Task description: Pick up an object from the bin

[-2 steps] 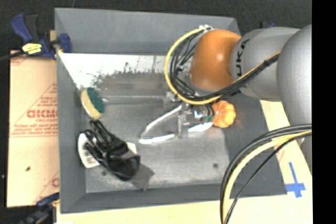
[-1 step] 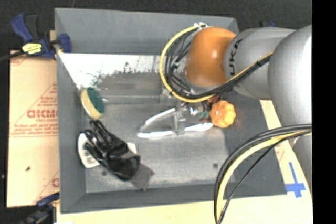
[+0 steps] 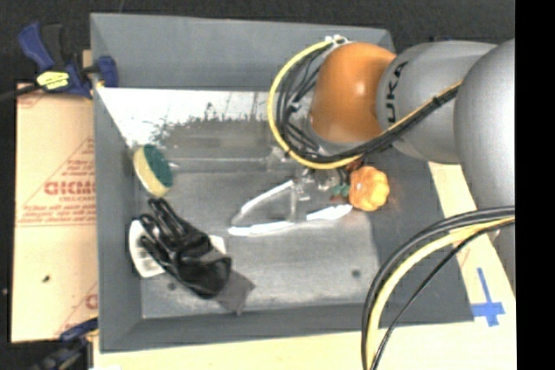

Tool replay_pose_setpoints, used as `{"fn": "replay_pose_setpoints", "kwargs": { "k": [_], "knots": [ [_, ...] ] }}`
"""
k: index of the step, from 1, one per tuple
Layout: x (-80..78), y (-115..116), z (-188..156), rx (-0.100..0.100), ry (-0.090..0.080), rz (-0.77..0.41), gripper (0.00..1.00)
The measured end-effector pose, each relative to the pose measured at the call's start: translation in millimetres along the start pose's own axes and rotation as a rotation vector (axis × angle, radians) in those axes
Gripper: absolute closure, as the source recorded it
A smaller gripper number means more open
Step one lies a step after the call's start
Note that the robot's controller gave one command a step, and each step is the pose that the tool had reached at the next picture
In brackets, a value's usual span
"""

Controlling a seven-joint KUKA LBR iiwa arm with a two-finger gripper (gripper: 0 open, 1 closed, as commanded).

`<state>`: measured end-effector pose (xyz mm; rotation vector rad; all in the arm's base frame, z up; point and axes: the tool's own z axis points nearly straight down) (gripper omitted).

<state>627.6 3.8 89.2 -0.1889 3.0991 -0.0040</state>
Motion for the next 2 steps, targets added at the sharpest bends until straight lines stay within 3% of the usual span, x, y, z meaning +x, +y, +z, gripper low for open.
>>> {"fn": "replay_pose_setpoints", "kwargs": {
  "k": [1,2],
  "knots": [
    [-1.4,-1.5,6.6,0.000,-0.001,0.002,0.00],
    [-1.1,40.9,15.6,0.000,-0.005,-0.092,0.00]
  ]
}}
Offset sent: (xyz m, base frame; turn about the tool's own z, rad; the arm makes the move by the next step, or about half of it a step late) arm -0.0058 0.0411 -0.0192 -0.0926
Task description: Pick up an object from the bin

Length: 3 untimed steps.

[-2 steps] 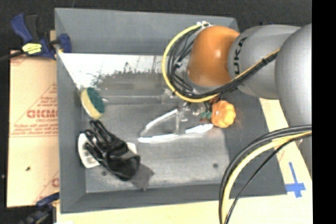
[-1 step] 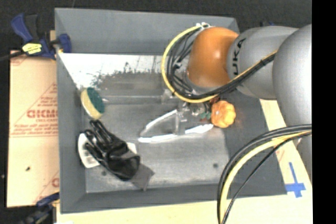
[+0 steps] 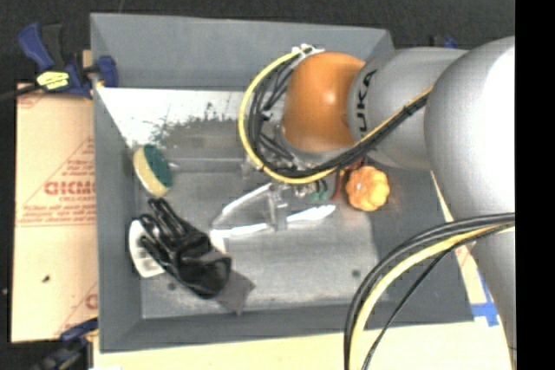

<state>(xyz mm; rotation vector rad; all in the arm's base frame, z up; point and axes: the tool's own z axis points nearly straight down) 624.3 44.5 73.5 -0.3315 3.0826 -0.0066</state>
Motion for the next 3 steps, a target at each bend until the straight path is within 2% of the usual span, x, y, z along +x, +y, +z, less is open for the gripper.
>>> {"fn": "replay_pose_setpoints", "kwargs": {
  "k": [1,2,3],
  "knots": [
    [-5.8,7.8,0.0,0.003,-0.004,0.015,0.00],
    [58.5,-5.8,0.3,0.005,-0.006,-0.165,0.00],
    [19.1,4.5,0.6,0.001,-0.023,0.003,1.00]
  ]
}}
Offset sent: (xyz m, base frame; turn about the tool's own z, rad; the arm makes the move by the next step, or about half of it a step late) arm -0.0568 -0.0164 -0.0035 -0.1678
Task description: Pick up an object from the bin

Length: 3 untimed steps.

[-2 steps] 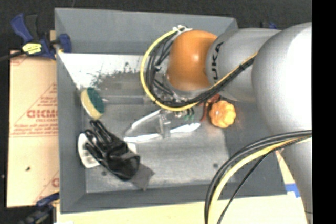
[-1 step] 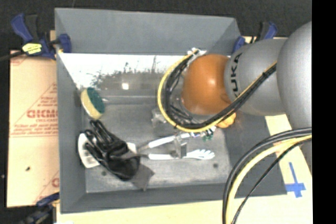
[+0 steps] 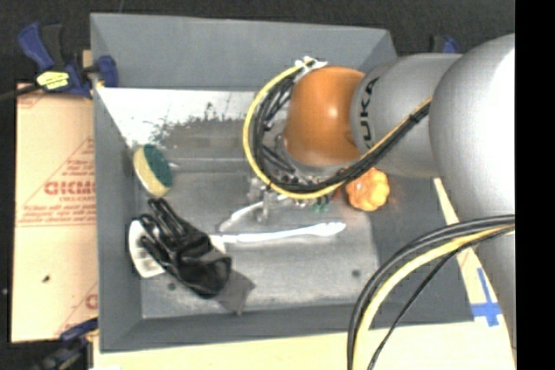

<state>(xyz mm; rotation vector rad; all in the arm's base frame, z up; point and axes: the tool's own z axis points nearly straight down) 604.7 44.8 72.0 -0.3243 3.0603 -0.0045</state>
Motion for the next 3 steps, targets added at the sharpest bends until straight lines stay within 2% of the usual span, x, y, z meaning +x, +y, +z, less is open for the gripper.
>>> {"fn": "replay_pose_setpoints", "kwargs": {
  "k": [1,2,3],
  "knots": [
    [0.0,0.0,0.0,0.000,0.000,0.000,1.00],
    [-2.4,-3.3,-57.5,0.002,-0.009,-0.020,1.00],
    [-5.3,-3.4,-69.5,0.000,0.004,-0.018,1.00]
  ]
}}
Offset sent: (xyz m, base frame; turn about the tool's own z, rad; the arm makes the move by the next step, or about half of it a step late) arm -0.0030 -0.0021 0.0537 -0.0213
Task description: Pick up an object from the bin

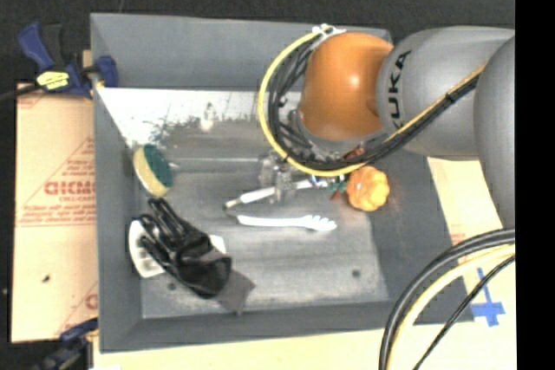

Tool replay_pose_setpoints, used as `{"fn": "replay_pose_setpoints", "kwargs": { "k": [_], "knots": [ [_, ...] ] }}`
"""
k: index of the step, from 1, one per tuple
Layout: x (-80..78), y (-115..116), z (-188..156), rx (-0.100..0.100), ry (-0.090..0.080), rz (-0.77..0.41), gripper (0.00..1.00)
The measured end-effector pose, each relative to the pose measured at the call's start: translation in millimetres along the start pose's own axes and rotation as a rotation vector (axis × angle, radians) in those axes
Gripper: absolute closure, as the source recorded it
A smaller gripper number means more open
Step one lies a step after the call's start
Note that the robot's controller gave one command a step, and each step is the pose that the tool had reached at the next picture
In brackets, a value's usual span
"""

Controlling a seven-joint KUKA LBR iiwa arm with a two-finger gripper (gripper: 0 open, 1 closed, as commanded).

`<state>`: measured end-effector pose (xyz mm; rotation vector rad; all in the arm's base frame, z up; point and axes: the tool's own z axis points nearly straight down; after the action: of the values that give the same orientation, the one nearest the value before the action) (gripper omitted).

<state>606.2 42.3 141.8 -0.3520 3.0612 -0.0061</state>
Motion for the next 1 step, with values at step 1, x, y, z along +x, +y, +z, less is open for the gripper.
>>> {"fn": "replay_pose_setpoints", "kwargs": {
  "k": [1],
  "knots": [
    [14.2,4.2,-57.3,0.002,-0.007,-0.033,1.00]
  ]
}}
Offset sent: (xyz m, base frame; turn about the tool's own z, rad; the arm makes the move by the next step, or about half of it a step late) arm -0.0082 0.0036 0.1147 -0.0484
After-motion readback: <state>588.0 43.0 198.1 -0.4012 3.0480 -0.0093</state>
